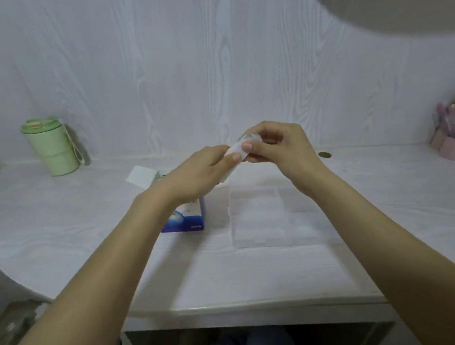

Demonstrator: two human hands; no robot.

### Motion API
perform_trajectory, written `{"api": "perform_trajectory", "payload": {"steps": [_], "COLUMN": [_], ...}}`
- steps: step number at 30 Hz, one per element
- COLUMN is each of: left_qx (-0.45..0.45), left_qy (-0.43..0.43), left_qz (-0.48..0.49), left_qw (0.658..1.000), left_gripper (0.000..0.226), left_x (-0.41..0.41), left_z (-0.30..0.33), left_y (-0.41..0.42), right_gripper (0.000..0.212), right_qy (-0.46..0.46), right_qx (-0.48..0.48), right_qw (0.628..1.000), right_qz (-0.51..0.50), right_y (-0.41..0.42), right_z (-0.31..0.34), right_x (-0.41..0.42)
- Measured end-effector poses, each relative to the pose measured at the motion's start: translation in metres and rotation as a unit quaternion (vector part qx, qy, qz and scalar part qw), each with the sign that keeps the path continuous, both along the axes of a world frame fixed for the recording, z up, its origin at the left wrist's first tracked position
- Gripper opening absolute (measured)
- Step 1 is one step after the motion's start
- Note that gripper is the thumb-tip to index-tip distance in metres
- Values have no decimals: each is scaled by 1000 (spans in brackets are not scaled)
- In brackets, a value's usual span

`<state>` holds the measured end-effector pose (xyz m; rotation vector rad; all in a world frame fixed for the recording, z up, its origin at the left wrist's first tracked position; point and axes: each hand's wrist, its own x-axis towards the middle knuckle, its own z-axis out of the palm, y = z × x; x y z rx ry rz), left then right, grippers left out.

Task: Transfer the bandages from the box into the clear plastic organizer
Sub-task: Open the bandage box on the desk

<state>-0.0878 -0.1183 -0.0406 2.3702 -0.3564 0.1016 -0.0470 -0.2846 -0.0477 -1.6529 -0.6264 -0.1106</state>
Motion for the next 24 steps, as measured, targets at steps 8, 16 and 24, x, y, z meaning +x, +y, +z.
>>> {"api": "perform_trajectory", "payload": {"steps": [8, 16, 24], "left_qx": [-282, -360, -363], "left_qy": [121, 126, 66], "left_qz": [-9, 5, 57], "left_qw": [952, 924, 928], "left_gripper": [15, 19, 11], "left_x": [-13, -19, -18], "left_z": [-15, -44, -69], "left_y": [-27, -39, -37], "right_gripper": [7, 6, 8], "right_qy": [40, 101, 203], "right_qx": [-57, -20, 59], "right_qw": [996, 994, 977], "right_qz": [-49, -42, -6], "right_y": [-30, -45, -42], "right_z": [-11, -37, -56], "right_x": [-7, -19, -20]}}
